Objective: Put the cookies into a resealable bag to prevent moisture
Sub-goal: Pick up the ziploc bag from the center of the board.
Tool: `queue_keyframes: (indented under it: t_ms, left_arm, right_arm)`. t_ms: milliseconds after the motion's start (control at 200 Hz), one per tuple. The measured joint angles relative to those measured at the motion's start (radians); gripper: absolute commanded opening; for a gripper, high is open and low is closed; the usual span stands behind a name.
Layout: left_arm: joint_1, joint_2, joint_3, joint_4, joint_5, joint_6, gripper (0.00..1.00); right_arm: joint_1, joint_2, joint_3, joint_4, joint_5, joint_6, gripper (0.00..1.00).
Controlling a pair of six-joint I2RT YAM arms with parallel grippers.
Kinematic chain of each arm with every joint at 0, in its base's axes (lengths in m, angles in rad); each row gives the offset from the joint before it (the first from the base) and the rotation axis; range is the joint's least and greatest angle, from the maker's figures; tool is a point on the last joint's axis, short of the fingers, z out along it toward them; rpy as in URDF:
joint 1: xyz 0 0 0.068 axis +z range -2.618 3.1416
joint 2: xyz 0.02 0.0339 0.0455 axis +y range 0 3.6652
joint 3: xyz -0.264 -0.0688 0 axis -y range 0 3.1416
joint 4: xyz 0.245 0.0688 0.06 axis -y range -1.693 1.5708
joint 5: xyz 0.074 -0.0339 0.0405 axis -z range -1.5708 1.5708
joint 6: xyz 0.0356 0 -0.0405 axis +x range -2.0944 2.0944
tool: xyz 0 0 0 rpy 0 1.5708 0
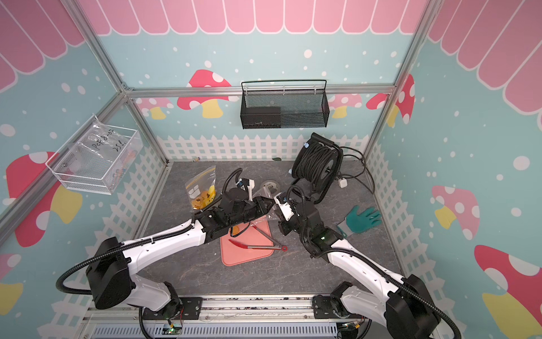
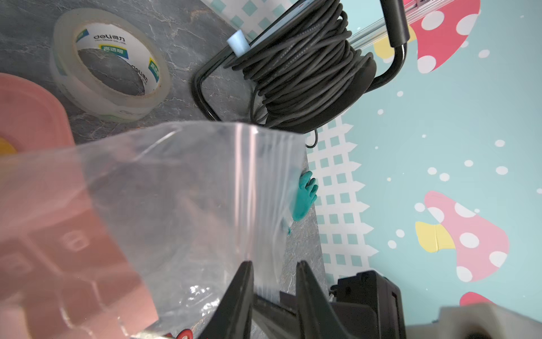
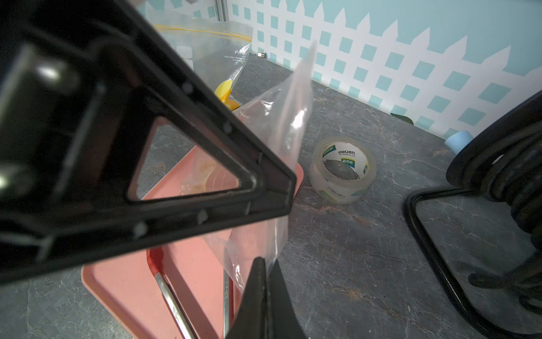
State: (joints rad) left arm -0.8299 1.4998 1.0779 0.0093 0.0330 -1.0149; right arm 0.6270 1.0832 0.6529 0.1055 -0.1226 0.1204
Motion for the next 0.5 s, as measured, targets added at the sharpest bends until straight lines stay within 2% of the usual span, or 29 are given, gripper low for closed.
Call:
queue_keyframes:
  t_ms: [300,420,495]
  left_arm:
    - [0.004,0.046,0.039,-0.061,0.011,0.012,0.32]
    - [0.005,0.063,0.058,-0.073,0.028,0.024,0.25]
    - [0.006,0.072,0.069,-0.084,0.044,0.037,0.12]
  right_arm:
    - [0.028,-0.041,-0.046,0.011,0.022,0.004,0.00]
    - [0.033,-0.041,-0.050,0.012,0.030,0.002,0.00]
    - [0.040,-0.041,-0.050,0.012,0.035,-0.001,0.00]
